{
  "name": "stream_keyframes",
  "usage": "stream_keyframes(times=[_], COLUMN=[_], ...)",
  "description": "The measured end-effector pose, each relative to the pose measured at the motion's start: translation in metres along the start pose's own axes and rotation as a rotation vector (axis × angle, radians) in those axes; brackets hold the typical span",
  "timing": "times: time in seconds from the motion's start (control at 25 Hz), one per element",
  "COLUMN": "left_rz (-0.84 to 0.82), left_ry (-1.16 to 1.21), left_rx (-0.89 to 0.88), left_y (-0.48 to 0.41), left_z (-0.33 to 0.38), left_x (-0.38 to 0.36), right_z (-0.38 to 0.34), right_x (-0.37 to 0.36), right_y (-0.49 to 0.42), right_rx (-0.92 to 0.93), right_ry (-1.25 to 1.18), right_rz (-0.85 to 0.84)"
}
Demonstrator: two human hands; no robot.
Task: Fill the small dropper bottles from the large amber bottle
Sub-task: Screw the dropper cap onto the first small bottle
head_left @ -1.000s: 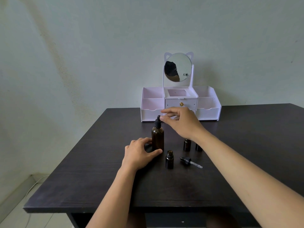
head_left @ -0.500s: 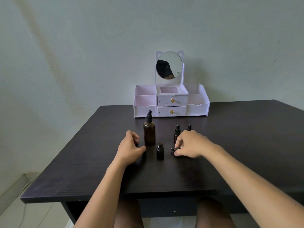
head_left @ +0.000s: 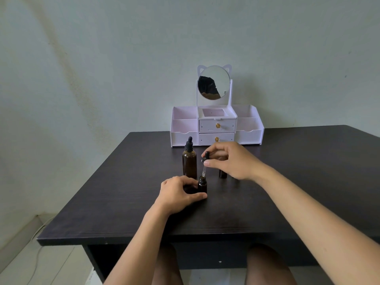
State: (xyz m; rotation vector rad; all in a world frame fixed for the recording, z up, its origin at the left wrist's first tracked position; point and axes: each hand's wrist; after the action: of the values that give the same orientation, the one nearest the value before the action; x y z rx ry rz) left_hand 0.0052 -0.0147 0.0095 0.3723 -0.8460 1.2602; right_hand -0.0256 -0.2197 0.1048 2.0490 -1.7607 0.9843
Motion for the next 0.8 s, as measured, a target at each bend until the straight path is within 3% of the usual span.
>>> stream_keyframes(times=[0.2,0.4,0.56,0.8], left_rz=[-0.001,0.012,0.025,0.051], left_ry=[-0.023,-0.027,-0.032,-0.034], left_rx=[-0.013,-0.012,-0.005,0.001], left_y=[0.001,0.003,0.004,0.005], left_z=[0.0,0.001,0.002,0.003], left_x=[0.0,-0.001,-0.001,-0.001], right_z=[0.007,0.004,-0.008,-0.029], right_x=[-0.01,-0.012,-0.012,-0.029], right_y=[-0.006,-0.013,-0.02,-0.021], right_rx=[0.012,0.029,0.035,-0.029], right_ry=[0.095,0.352,0.481,0.948], right_rz=[-0.057,-0.218,-0.233,-0.202])
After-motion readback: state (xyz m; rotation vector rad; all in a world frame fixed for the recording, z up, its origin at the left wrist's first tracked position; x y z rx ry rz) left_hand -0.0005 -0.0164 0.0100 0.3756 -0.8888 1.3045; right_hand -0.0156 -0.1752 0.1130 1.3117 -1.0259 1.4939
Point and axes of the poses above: each hand's wrist, its own y-axis away from the middle knuckle, its own x-axis out of the back of the hand, z = x × y, and after that the axes turned 3 degrees about y, right-handed
